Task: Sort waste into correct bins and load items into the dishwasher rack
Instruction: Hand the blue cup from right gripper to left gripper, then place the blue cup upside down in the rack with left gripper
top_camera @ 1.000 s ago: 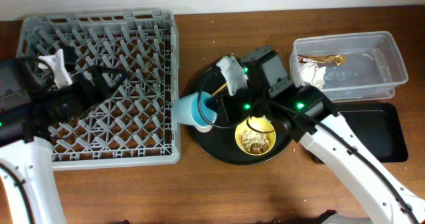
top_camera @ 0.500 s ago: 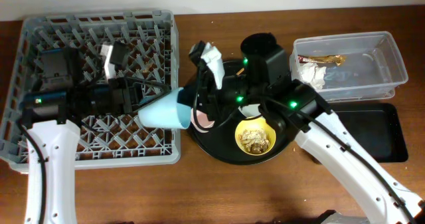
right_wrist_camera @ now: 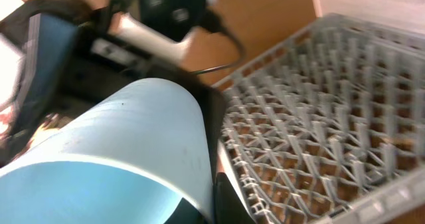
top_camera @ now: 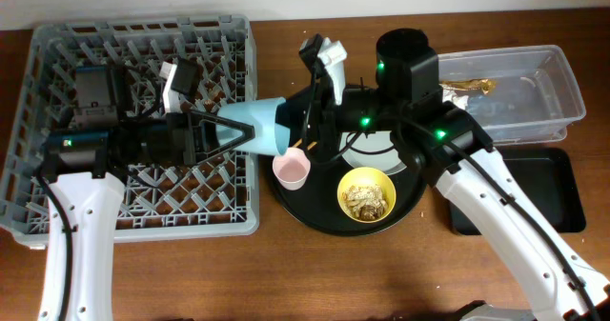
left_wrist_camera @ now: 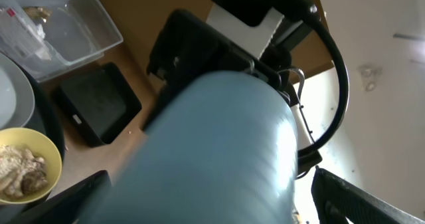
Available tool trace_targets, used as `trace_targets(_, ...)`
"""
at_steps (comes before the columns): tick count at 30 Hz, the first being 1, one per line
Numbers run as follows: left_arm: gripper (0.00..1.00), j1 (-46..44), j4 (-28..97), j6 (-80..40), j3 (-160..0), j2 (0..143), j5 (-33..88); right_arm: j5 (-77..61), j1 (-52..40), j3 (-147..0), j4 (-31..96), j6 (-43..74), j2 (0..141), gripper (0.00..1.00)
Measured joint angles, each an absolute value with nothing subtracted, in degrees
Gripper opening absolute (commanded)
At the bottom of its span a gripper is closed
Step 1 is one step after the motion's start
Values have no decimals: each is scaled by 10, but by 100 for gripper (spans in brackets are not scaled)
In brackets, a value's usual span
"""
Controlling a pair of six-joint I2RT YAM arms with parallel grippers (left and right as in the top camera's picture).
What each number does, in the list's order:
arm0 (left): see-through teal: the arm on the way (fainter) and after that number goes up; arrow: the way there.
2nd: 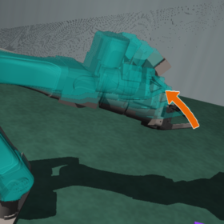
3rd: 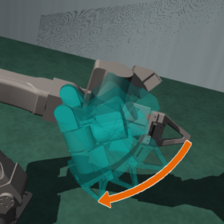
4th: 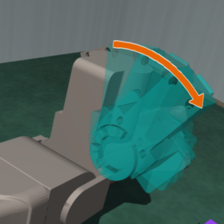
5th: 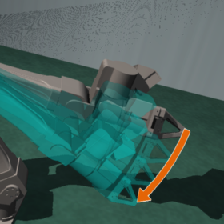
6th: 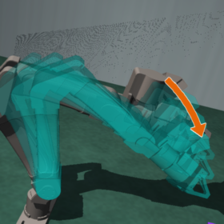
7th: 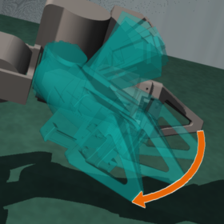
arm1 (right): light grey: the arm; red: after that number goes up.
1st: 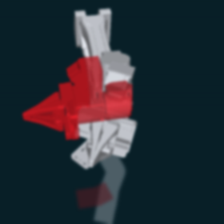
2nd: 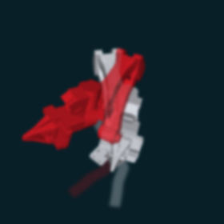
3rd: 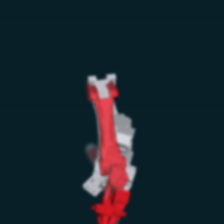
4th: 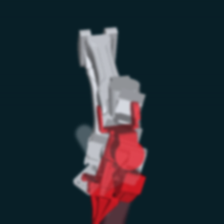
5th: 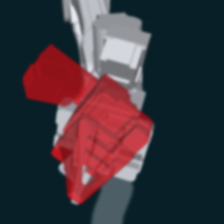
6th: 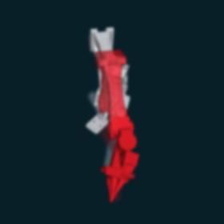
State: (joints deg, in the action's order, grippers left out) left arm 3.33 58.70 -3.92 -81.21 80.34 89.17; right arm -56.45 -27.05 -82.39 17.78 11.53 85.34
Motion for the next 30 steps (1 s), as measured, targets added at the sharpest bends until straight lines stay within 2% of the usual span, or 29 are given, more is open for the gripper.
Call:
trace_targets(1, 93, 33, 580, -39, -812, 803, 892, -585, -270, -824, 178, 109, 854, 4)
trace_targets(2, 84, 33, 578, -39, -812, 803, 892, -593, -270, -824, 178, 104, 855, 4)
trace_targets(3, 71, 33, 578, -40, -812, 803, 892, -592, -270, -824, 178, 103, 855, 4)
trace_targets(4, 68, 33, 578, -43, -812, 803, 892, -592, -270, -824, 178, 103, 855, 4)
trace_targets(5, 65, 33, 578, -41, -812, 802, 898, -585, -270, -824, 180, 102, 855, 10)
trace_targets(6, 63, 34, 576, -41, -812, 801, 901, -586, -270, -824, 180, 103, 856, 30)
trace_targets(8, 59, 33, 576, -41, -812, 801, 900, -581, -270, -824, 179, 100, 856, 63)
trace_targets(14, 58, 35, 578, -41, -812, 799, 823, -553, -249, -824, 184, 105, 856, 69)
trace_targets(17, 57, 88, 611, -41, -812, 796, 713, -552, -200, -825, 219, 118, 856, 70)
trace_targets(20, 53, 188, 680, -48, -812, 796, 577, -549, -164, -826, 294, 122, 856, 71)
trace_targets(23, 51, 264, 755, -107, -812, 796, 371, -529, -164, -827, 365, 118, 856, 73)
trace_targets(26, 51, 296, 771, -207, -812, 796, 130, -487, -164, -827, 419, 104, 856, 74)
trace_targets(30, 51, 296, 726, -272, -792, 797, 18, -466, -164, -827, 436, 99, 856, 75)
